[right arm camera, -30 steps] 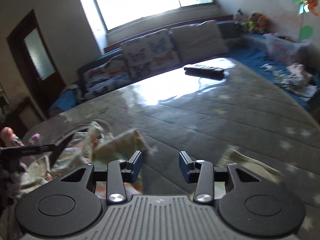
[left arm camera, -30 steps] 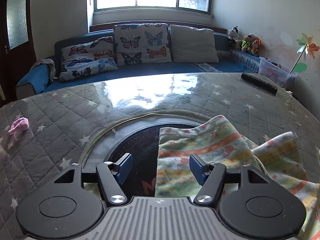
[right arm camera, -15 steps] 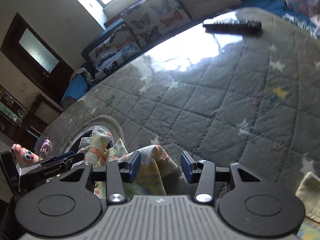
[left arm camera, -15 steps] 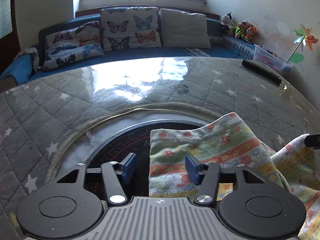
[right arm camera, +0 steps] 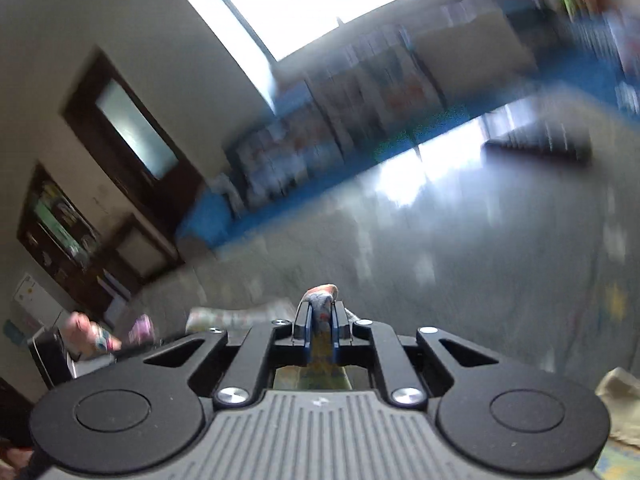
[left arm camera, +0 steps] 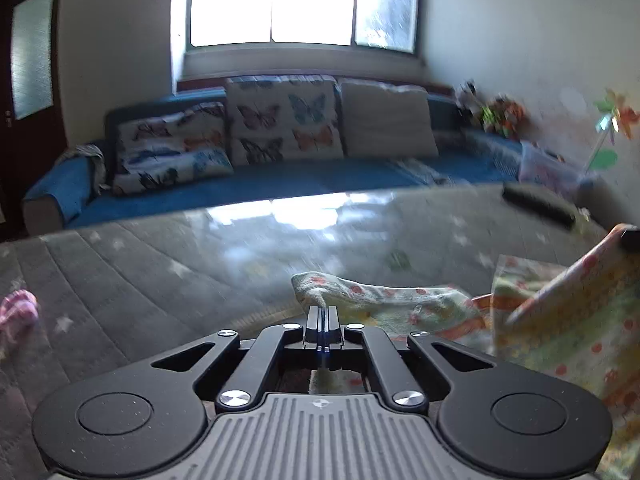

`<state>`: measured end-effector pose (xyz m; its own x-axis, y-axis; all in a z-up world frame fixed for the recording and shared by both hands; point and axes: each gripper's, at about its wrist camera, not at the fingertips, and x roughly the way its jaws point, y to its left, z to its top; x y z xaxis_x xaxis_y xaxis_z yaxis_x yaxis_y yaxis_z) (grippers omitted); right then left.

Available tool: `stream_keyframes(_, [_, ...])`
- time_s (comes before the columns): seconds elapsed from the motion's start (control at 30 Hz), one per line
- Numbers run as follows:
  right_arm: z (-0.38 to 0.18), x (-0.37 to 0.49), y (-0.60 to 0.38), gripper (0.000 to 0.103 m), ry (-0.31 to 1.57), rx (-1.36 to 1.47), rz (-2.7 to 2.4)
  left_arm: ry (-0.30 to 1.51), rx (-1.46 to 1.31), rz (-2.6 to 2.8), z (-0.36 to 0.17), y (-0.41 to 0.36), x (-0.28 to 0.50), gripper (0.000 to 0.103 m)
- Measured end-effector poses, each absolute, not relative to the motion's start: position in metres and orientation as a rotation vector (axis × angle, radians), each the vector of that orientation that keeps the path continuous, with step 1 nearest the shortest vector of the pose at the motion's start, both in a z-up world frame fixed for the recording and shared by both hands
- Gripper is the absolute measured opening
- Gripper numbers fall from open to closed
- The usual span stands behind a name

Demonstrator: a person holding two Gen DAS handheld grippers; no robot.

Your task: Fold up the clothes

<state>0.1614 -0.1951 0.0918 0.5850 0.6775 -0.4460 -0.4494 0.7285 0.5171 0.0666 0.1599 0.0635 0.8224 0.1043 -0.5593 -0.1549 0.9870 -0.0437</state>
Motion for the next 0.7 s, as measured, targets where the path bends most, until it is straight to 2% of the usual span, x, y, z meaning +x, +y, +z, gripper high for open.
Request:
stream_keyframes(0.1, [0.085, 0.177, -0.186, 0.019, 0.684, 0.27, 0.566, 0.604, -0.083, 0.186, 0.059, 0.171, 0.078, 0.001])
stream_keyframes(0.3, [0.065, 0.182, -0.177, 0.022, 0.731, 0.18, 0.49, 0.68, -0.095, 0.235, 0.036, 0.183, 0.088, 0.003])
stream_keyframes(0.33, [0.064, 0.179, -0.175, 0.023, 0.745, 0.17, 0.507, 0.693, -0.098, 0.241, 0.032, 0.184, 0.089, 0.006])
stream_keyframes(0.4, [0.061, 0.169, -0.168, 0.039, 0.771, 0.129, 0.546, 0.701, -0.105, 0.25, 0.03, 0.185, 0.087, 0.006])
stream_keyframes(0.43, [0.059, 0.161, -0.163, 0.041, 0.784, 0.094, 0.57, 0.7, -0.106, 0.248, 0.031, 0.184, 0.083, 0.007])
stream_keyframes(0.5, [0.055, 0.146, -0.153, 0.042, 0.804, 0.036, 0.612, 0.7, -0.104, 0.235, 0.035, 0.179, 0.076, 0.016])
stream_keyframes(0.57, [0.052, 0.126, -0.143, 0.048, 0.821, -0.008, 0.657, 0.692, -0.09, 0.226, 0.039, 0.17, 0.066, 0.048])
stream_keyframes(0.67, [0.047, 0.089, -0.124, 0.051, 0.83, -0.11, 0.729, 0.677, -0.052, 0.191, 0.044, 0.152, 0.049, 0.059])
stream_keyframes(0.7, [0.046, 0.079, -0.119, 0.056, 0.823, -0.14, 0.746, 0.678, -0.045, 0.175, 0.045, 0.146, 0.044, 0.061])
